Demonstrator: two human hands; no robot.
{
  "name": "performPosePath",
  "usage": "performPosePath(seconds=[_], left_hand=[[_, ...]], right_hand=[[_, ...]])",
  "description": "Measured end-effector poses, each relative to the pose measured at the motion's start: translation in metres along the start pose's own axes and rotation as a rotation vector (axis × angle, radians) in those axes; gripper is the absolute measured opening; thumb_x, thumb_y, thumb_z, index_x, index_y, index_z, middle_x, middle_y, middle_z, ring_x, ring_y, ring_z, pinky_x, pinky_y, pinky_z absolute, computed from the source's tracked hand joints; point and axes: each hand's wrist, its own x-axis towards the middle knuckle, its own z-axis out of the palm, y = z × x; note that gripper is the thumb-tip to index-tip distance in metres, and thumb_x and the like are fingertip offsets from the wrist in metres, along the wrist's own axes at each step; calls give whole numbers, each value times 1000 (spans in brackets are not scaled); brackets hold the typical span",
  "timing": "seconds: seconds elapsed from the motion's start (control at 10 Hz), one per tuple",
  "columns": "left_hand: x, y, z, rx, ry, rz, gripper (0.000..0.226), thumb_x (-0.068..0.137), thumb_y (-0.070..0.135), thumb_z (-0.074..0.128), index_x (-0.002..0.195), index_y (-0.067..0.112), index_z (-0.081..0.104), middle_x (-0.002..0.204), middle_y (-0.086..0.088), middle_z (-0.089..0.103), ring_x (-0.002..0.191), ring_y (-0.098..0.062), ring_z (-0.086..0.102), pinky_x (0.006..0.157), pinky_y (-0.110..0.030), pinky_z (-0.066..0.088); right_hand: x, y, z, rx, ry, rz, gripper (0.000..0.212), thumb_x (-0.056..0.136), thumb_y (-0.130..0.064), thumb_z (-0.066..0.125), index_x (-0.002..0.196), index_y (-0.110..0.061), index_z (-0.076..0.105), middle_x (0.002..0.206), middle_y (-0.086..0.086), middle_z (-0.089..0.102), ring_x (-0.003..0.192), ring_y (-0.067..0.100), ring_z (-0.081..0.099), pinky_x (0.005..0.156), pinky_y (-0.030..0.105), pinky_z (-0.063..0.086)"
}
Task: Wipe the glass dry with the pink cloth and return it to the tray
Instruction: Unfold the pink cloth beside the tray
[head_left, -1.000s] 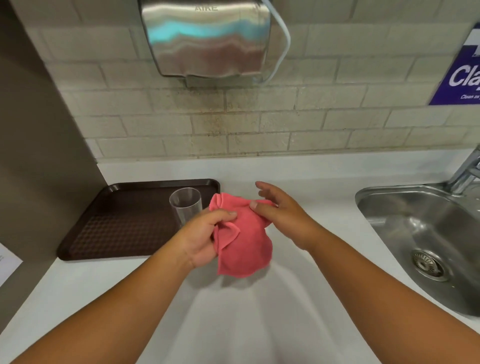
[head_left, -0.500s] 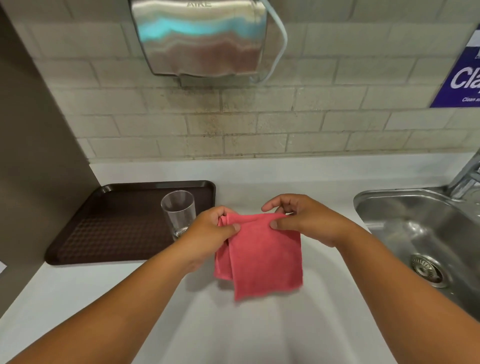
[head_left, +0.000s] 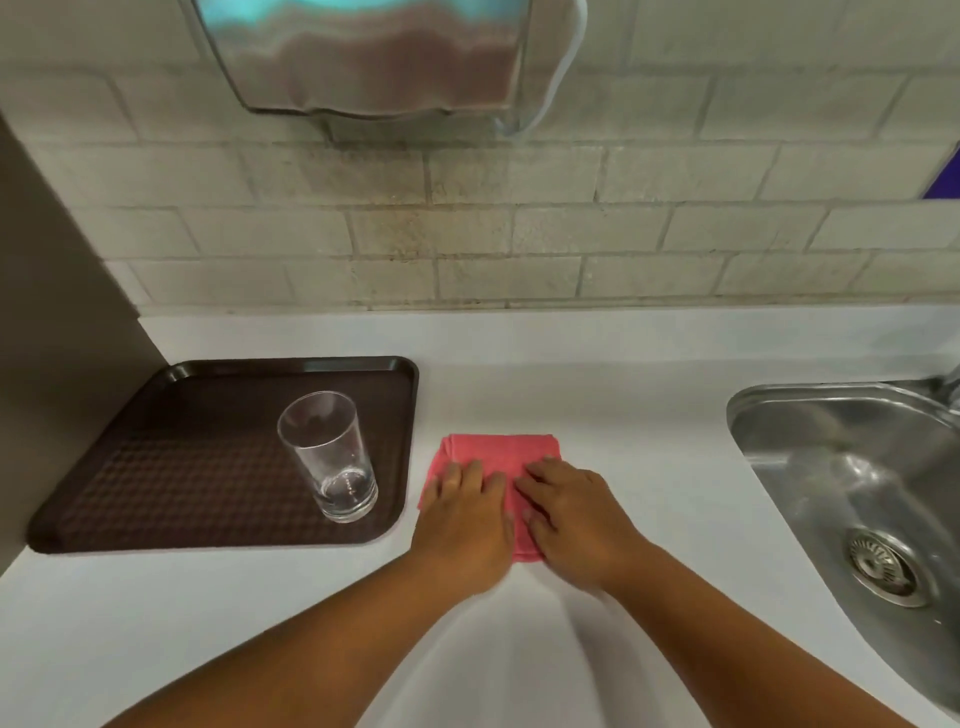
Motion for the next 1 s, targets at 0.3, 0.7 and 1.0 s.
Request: performPosePath(seconds=[0.3, 0.7, 1.0], left_hand=[[56, -12, -8, -5, 10, -48, 65, 115, 36, 28, 174, 14, 12, 183, -14, 8, 169, -42, -2, 135, -53, 1], [158, -22, -34, 34, 16, -116, 98, 103, 35, 67, 174, 13, 3, 184, -15, -2, 169, -42, -6, 137, -54, 2], [122, -22, -44, -50, 60, -106, 82, 105, 31, 56, 173, 13, 15, 182, -19, 13, 168, -42, 9, 136, -51, 10]], right_hand=[[62, 4, 10, -73, -113, 134, 61, 112, -45, 23, 169, -26, 20, 179, 2, 19, 166, 35, 6, 131, 49, 13], [164, 33, -8, -108, -161, 162, 77, 104, -46, 51, 169, -27, 16, 180, 1, 12, 166, 35, 1, 133, 55, 8], [136, 13, -28, 5, -76, 141, 59, 104, -33, 43, 163, -30, 34, 175, 2, 28, 164, 30, 18, 130, 48, 21]])
